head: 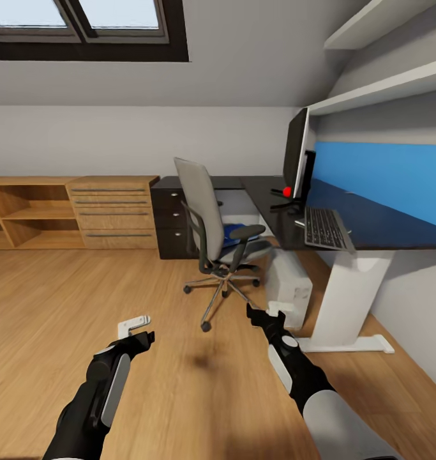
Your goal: In the bedroom, organize the workspace by keeping the computer under the desk, ensuring the monitor is on the desk, placing the keyboard on the desk next to the monitor, placing the mouse on the desk next to the keyboard, moving the folder from the swivel chair onto the desk next to the mouse, stacking the notebook on top of the folder with the pen on top of the notebook, and positioning the swivel chair next to the desk.
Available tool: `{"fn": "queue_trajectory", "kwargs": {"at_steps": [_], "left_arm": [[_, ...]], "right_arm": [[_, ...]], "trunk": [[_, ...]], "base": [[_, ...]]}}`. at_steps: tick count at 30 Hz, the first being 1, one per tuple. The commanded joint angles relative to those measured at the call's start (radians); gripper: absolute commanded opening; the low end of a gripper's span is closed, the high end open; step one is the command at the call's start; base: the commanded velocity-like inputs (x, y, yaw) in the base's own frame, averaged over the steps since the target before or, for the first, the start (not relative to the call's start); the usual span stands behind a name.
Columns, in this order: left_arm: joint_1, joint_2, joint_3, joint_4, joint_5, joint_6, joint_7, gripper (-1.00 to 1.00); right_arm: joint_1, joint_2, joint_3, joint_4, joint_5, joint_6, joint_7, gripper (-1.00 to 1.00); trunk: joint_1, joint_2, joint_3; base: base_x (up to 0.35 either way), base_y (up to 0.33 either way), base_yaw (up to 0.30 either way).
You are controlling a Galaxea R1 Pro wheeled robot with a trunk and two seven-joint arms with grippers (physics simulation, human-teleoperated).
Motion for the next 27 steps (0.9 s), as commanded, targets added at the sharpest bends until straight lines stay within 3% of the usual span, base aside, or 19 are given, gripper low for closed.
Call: {"fn": "queue_trajectory", "kwargs": {"at_steps": [1, 6, 11, 15, 27], "left_arm": [[-0.001, -0.001, 0.001, 0.000, 0.011, 0.004, 0.007, 1.00], [-0.001, -0.001, 0.001, 0.003, 0.010, 0.004, 0.007, 1.00], [-0.001, 0.001, 0.001, 0.006, 0.010, 0.004, 0.007, 1.00], [-0.001, 0.001, 0.001, 0.006, 0.010, 0.004, 0.007, 1.00], [-0.001, 0.002, 0.002, 0.006, 0.011, 0.004, 0.007, 1.00]], "right_arm": [[-0.001, -0.001, 0.005, 0.000, -0.008, -0.016, -0.006, 1.00], [0.000, -0.004, 0.004, 0.000, 0.005, -0.059, -0.007, 1.00], [0.001, -0.005, 0.004, 0.001, 0.055, -0.081, -0.009, 1.00], [0.001, -0.005, 0.004, 0.001, 0.059, -0.082, -0.009, 1.00], [0.001, -0.005, 0.004, 0.001, 0.061, -0.082, -0.009, 1.00]], "trunk": [[0.000, 0.000, -0.001], [0.000, 0.000, -0.001], [0.000, 0.000, -0.001], [0.000, 0.000, -0.001], [0.000, 0.000, -0.001]], "base": [[0.292, -0.063, 0.000], [0.301, -0.130, 0.000], [0.253, -0.149, 0.000], [0.239, -0.037, 0.000], [0.275, 0.169, 0.000]]}}
